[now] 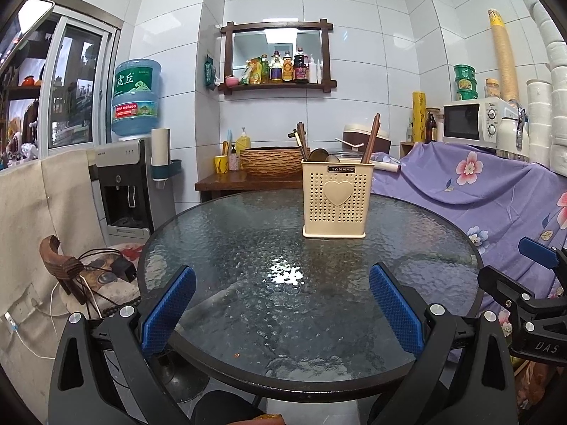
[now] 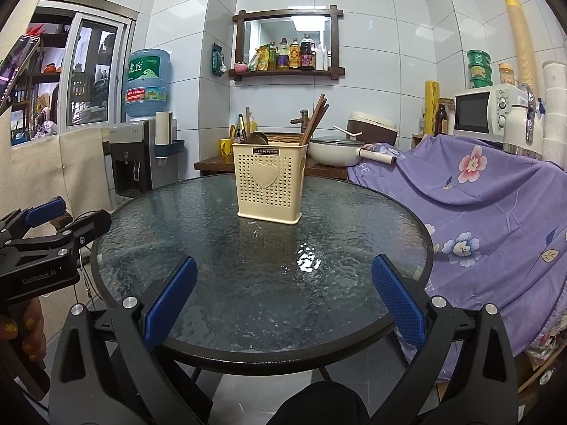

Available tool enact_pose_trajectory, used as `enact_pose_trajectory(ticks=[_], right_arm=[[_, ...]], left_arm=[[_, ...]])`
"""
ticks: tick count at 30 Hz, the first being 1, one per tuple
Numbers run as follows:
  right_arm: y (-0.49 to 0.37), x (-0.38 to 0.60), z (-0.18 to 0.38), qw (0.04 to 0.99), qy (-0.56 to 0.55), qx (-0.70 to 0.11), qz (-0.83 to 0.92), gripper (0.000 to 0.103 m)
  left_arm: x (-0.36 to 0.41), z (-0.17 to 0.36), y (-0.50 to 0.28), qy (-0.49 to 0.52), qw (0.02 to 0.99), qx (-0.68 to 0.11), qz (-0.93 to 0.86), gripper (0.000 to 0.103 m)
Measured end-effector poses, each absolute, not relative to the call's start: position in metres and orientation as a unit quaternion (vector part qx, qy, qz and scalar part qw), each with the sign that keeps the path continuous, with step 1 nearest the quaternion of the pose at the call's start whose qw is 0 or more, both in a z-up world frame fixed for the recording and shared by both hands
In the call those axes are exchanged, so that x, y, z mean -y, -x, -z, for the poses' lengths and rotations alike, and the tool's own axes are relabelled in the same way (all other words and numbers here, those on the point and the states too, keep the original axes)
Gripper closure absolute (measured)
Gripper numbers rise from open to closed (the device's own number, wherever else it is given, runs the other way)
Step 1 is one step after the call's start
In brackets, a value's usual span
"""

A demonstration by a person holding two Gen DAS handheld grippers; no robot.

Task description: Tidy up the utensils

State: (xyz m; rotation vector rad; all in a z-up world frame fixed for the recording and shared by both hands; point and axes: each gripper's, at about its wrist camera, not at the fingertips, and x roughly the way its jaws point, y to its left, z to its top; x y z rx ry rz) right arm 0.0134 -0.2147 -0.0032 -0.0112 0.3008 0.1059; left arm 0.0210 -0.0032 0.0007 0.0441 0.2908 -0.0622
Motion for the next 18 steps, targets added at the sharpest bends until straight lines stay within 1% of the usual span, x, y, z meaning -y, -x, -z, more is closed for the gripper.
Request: enact_pose_trajectory(ticks=[18], right_arm=[[-0.0131, 0.2136, 0.0038, 0.987, 0.007, -0.152, -0.055, 0.006]], left_arm=[[0.0030, 0.0021, -0.0223, -0.024, 0.988, -0.149, 0.029, 0.007]])
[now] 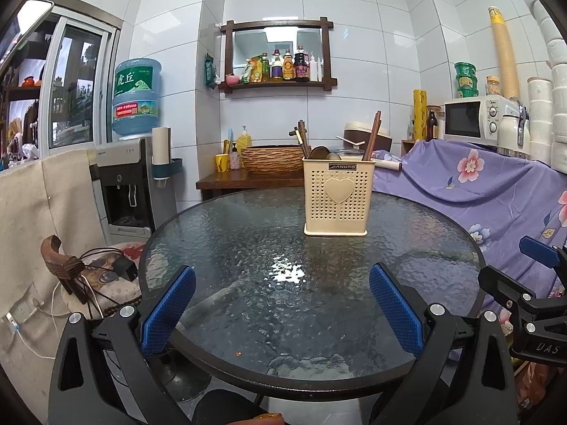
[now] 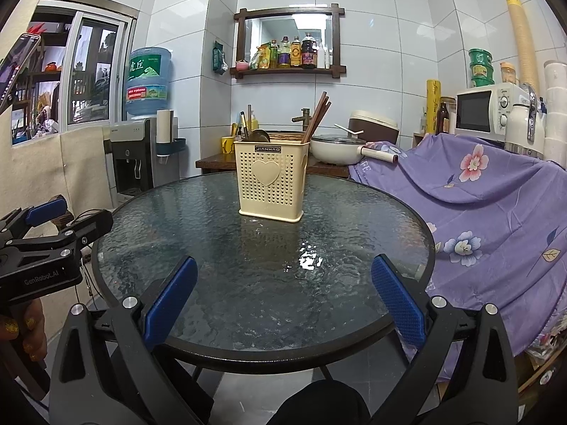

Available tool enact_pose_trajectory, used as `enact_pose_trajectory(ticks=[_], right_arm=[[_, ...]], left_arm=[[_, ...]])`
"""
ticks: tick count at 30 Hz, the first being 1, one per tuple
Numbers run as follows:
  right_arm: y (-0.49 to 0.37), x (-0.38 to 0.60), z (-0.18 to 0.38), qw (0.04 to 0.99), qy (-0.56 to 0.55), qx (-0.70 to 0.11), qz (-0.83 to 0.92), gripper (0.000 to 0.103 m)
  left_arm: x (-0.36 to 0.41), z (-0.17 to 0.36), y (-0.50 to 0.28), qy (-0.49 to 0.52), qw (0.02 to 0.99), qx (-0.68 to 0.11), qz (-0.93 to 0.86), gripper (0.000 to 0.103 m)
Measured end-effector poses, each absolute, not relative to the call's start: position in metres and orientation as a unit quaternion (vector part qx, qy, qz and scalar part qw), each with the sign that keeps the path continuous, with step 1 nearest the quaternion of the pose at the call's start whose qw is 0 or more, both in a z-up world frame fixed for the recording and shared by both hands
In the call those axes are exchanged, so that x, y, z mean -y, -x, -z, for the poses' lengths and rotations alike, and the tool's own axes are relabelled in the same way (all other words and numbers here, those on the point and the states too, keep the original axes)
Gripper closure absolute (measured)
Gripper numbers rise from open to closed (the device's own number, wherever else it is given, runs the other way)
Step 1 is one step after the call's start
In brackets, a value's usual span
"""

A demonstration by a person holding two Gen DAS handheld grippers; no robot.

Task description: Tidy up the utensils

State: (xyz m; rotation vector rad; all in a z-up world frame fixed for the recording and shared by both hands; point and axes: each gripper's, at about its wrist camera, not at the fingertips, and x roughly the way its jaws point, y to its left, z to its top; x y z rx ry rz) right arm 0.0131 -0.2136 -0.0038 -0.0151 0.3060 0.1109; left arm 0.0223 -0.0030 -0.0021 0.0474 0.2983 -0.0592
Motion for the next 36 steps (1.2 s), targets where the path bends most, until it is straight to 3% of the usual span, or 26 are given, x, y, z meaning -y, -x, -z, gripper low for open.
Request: enact_pose_trajectory(ticks=[36], right_arm=[[-0.0193, 0.2153, 0.0072, 0.985, 0.006, -0.162, -0.056, 0.006]], left_arm=[[0.0048, 0.0047, -0.0226, -0.028, 0.987, -0.156, 0.029, 0.007]])
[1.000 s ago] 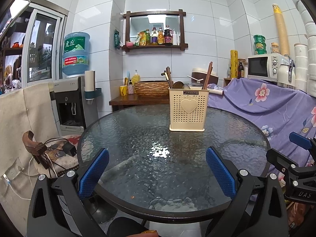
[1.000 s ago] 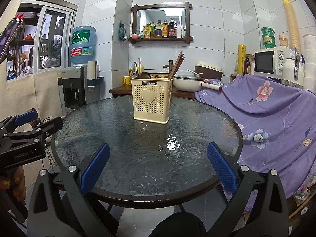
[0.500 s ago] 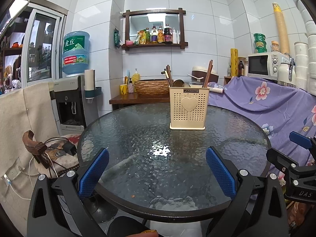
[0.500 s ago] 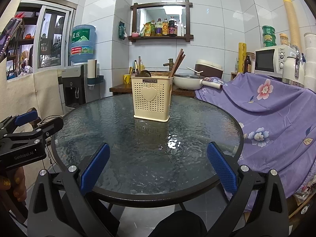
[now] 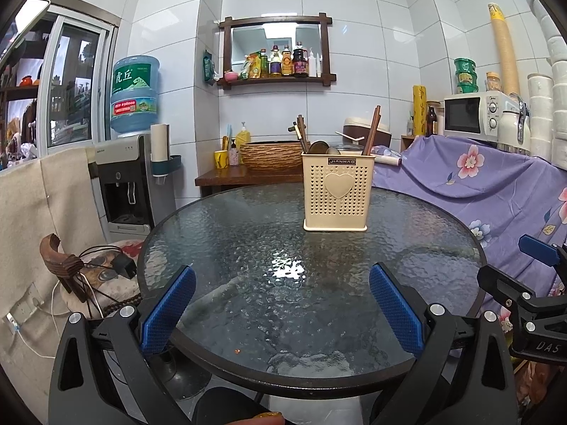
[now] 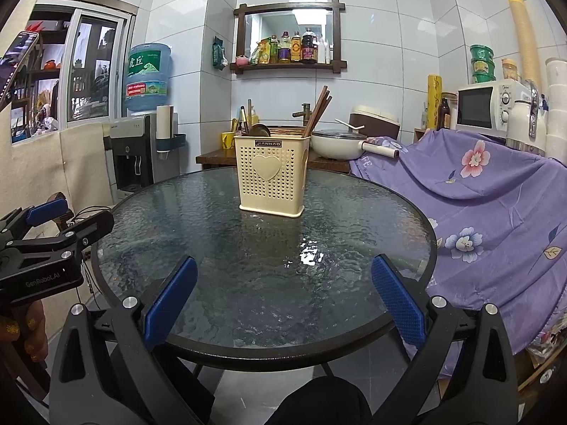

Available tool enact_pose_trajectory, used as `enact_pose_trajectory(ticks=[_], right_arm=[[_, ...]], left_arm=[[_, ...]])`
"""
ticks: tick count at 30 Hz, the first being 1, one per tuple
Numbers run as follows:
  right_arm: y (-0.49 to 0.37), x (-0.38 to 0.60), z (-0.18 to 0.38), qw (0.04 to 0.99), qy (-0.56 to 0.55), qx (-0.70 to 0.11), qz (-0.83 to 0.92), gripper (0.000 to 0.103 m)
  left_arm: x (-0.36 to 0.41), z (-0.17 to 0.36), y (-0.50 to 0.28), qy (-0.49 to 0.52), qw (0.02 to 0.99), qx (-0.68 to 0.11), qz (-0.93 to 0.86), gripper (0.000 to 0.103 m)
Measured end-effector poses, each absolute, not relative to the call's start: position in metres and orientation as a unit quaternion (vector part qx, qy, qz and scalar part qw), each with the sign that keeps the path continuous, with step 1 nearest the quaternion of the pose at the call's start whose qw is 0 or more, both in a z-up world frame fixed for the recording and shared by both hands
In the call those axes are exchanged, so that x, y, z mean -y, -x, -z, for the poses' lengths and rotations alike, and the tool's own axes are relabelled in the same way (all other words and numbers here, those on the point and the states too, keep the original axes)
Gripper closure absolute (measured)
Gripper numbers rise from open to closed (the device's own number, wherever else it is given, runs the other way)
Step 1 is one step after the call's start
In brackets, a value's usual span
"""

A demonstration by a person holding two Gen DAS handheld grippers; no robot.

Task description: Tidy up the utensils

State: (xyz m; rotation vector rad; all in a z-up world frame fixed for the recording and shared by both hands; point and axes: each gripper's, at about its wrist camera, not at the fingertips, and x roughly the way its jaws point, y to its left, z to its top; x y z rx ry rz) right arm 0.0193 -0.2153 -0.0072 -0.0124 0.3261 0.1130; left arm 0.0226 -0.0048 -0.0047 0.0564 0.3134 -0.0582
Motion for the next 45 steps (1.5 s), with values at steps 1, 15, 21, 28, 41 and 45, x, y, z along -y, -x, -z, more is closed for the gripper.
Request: enact_pose_trajectory(ticks=[1, 15, 21, 28, 41, 45], right_arm=[[-0.0187, 0.2151, 0.0073, 0.985, 0.006, -0.162, -0.056, 0.006], [-0.0178, 0.2140, 0.0068, 0.985, 0.007, -0.164, -0.057, 0.006], [-0.0181, 0.2146, 0.0073, 0.985, 0.007, -0.165, -0.058, 0.006], [-0.0186, 0.2151, 0.0074, 0.984, 0.006, -0.167, -0.058, 0.006], [-0.0179, 0.2146, 0.0071, 0.984, 0.008, -0.167, -0.058, 0.006], [-0.0188, 0.2146, 0.0079, 0.984, 0.008, -0.168, -0.058, 0.006]], left_arm=[[0.0047, 0.0046, -0.0223, -0.028, 0.987, -0.156, 0.029, 0.007], [0.0058, 0.0056, -0.0231, -0.027, 0.987, -0.158, 0.030, 0.007], [0.0059, 0.0058, -0.0231, -0.027, 0.987, -0.157, 0.030, 0.007], [0.0046, 0.0054, -0.0215, -0.019, 0.988, -0.150, 0.034, 0.007], [0.0043, 0.0044, -0.0233, -0.024, 0.987, -0.159, 0.031, 0.007], [0.0042, 0.0050, -0.0232, -0.024, 0.987, -0.159, 0.030, 0.007]])
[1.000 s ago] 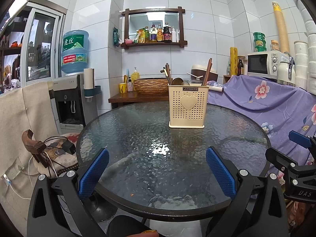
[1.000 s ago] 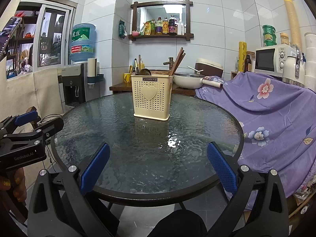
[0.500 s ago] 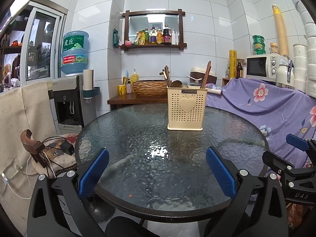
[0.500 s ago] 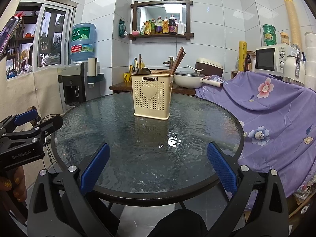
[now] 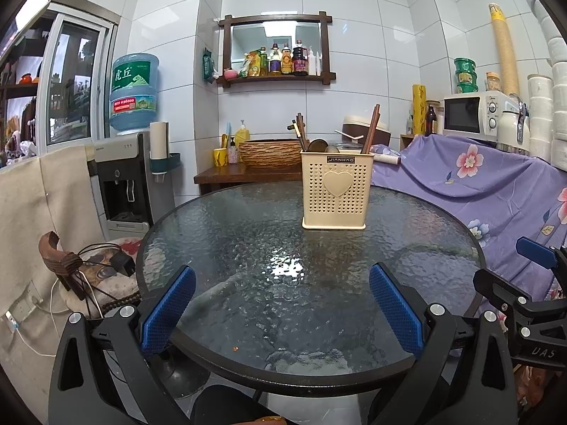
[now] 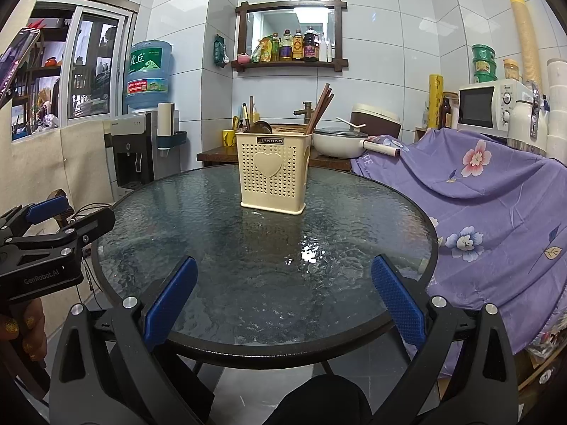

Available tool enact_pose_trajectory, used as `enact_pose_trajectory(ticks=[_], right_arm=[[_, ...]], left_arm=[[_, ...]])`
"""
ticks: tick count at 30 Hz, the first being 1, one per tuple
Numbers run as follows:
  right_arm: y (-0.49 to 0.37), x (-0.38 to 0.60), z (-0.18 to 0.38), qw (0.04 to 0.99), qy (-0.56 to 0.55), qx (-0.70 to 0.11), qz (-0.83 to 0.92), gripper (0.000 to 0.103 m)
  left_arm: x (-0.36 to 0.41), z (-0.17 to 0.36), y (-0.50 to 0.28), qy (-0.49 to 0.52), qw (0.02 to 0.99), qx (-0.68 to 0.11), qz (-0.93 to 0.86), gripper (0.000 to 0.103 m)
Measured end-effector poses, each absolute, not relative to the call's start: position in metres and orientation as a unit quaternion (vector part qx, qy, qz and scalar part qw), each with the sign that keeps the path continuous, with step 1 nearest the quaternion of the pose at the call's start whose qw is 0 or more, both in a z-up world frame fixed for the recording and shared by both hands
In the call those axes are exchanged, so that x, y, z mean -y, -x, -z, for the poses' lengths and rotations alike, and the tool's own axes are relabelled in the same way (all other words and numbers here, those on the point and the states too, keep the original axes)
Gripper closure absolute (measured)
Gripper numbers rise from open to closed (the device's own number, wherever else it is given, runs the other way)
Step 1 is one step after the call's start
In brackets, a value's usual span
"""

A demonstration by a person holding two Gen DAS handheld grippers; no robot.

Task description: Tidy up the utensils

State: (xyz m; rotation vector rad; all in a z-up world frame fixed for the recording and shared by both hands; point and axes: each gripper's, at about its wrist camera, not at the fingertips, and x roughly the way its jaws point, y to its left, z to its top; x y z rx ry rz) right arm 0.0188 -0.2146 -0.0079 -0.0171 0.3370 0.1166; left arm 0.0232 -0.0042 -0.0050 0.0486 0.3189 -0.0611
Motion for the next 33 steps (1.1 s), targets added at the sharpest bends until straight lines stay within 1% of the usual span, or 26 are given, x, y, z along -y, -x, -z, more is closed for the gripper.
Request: enact_pose_trajectory(ticks=[33], right_arm=[[-0.0191, 0.2132, 0.0106, 0.983, 0.010, -0.171, -0.062, 0.006]], left_arm=[[0.0013, 0.0056, -0.0236, -0.025, 0.986, -0.162, 0.029, 0.007]])
